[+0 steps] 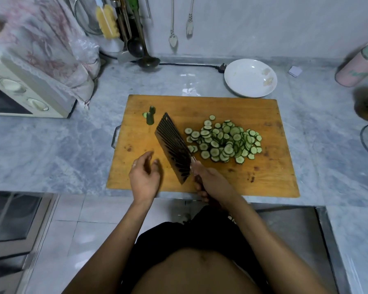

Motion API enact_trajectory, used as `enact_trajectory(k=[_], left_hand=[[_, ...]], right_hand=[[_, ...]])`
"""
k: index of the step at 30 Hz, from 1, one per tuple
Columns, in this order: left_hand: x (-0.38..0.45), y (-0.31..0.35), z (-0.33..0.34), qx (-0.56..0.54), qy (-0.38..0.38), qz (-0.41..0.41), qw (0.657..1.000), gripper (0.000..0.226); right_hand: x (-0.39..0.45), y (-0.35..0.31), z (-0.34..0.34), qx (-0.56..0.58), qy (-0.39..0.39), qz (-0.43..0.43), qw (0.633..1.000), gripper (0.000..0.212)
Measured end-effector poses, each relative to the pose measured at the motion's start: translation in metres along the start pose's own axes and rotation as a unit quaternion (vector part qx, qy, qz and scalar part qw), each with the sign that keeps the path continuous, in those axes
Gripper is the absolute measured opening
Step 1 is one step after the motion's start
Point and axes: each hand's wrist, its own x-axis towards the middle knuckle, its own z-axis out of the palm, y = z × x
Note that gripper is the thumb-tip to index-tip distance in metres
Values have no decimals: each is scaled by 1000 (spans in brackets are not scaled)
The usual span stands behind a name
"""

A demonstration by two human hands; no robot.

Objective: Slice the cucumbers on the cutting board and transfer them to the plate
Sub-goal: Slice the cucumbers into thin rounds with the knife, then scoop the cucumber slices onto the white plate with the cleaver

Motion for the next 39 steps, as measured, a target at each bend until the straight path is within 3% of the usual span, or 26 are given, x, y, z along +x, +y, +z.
enact_trajectory(k=[6,13,18,25,29,33,36,39], left_hand=[[-5,4,4,26,-24,40,999,30],[4,20,15,33,-39,100,994,30],[4,23,18,23,-47,80,995,29],[-2,29,13,-32,-52,45,997,26],[1,26,10,-25,-75,44,996,24],[11,23,8,10,-99,68,993,23],[22,29,18,36,-122,135,983,27],[37,33,51,68,-169,160,970,49]], right_hand=[[-10,7,-44,31,92,17,995,50],[-15,1,-23,-118,96,-52,987,58],[-14,-4,-13,-157,81,-68,982,58],[-20,3,-44,-58,103,-10,993,55],[-27,-2,-50,-76,98,-26,992,53],[-39,-13,-49,-84,76,-61,992,51],[-49,-23,-55,-65,87,-82,991,50],[-54,-30,-68,-71,134,-95,984,53]])
